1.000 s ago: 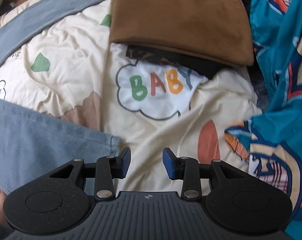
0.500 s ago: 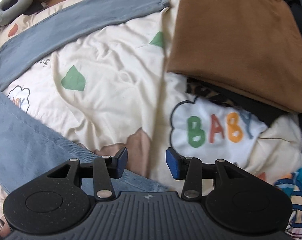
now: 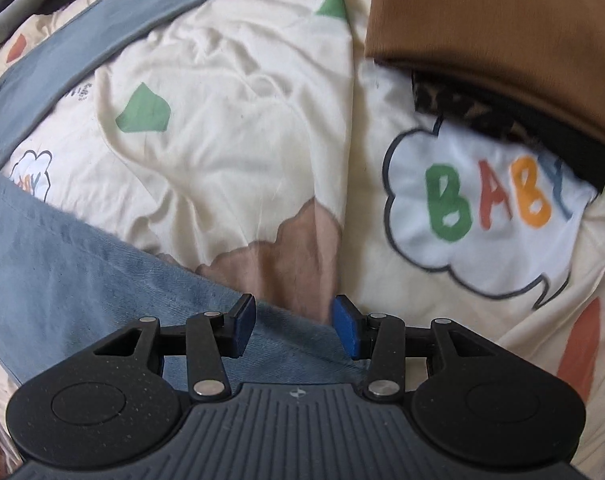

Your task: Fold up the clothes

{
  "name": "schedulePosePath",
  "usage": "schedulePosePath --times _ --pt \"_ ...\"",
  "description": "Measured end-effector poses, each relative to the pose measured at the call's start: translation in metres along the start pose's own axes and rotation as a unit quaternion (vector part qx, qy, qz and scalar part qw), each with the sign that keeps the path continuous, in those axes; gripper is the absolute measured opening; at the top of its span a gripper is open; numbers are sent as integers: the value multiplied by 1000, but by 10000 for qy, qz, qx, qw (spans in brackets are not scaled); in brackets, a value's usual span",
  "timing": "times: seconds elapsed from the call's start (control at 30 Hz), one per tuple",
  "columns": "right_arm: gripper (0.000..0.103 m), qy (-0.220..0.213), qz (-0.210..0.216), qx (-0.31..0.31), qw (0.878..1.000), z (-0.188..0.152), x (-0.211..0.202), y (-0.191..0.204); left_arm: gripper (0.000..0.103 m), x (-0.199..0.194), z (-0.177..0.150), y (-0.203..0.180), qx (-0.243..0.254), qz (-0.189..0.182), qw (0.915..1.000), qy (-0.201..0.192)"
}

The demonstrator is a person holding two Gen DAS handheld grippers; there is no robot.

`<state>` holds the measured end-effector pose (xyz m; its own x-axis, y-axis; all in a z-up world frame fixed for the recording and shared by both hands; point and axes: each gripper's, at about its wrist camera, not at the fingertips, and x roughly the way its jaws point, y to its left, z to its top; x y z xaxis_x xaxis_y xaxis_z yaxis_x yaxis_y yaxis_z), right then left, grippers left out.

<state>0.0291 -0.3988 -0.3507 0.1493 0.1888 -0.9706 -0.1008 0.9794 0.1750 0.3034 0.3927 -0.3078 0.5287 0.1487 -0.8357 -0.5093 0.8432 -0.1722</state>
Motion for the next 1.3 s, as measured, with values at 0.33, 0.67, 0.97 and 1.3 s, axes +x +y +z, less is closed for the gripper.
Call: schedulePosePath --times 0.33,0.67,0.97,1.3 --pt "52 259 -33 116 9996 -8 17 0 32 47 8 2 -404 358 9985 73" --pt "52 226 -16 114 9997 -16 19 -2 21 33 25 11 -419 244 9982 367" --pt "56 258 -21 -37 9997 -16 23 3 3 47 29 35 -658 123 9950 741" --pt "56 312 -11 -49 9995 -15 18 1 3 56 22 34 -531 119 9957 745"
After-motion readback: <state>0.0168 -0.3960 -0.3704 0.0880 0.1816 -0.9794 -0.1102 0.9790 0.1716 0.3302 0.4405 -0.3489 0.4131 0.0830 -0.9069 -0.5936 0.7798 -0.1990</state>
